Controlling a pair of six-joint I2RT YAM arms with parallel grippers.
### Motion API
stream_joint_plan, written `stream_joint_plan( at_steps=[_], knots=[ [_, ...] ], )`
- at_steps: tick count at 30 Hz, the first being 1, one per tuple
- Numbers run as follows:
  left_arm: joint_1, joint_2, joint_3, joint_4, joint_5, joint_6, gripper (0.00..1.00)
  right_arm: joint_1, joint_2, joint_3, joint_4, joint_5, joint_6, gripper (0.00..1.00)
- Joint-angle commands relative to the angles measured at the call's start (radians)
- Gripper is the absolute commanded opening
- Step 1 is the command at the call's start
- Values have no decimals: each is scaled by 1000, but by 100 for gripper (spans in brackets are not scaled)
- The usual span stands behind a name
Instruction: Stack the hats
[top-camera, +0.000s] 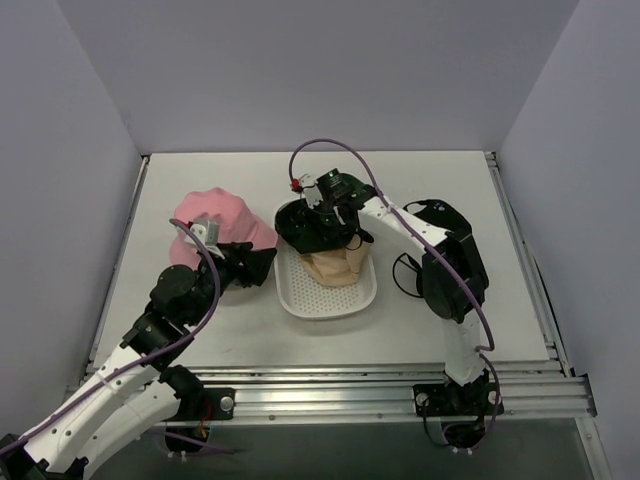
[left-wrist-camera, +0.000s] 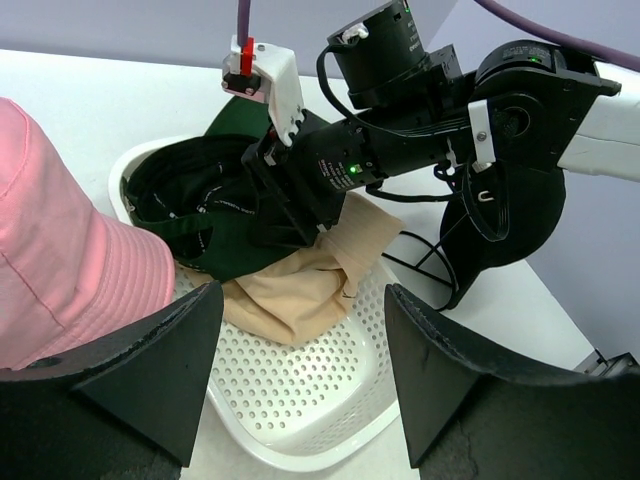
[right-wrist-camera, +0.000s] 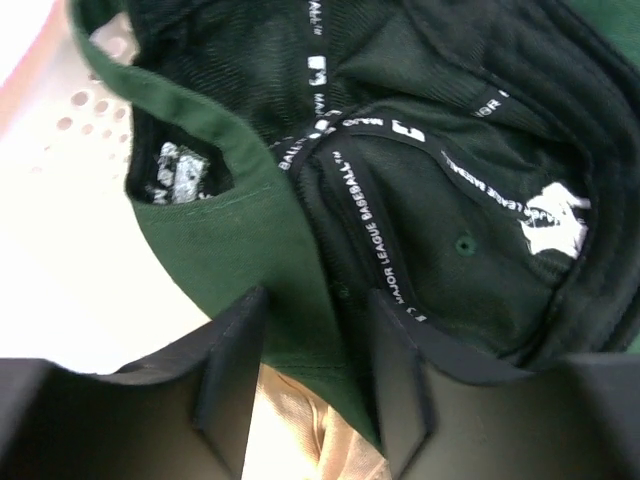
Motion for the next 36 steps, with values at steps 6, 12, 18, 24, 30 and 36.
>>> stream_joint_plan(
  at_steps=[6,12,18,24,30,36],
  knots=[
    [-7,-30,1,45,-4,10,72,-25,-106,16,38,-114,0,0],
    [-7,-15,45,51,28,5,71,-31,-215,97,-30,-153,8,0],
    [-7,74,230,-88,74,20,71,-29,-313,137,-60,-217,5,0],
    [-6,204,474,-348,117,124,71,0,-406,134,-73,-235,12,0],
    [-7,307,670,-493,203,253,71,53,-525,115,-42,-286,61,0],
    [-9,330,708,-542,280,381,71,136,-644,59,16,-291,130,0]
  ],
)
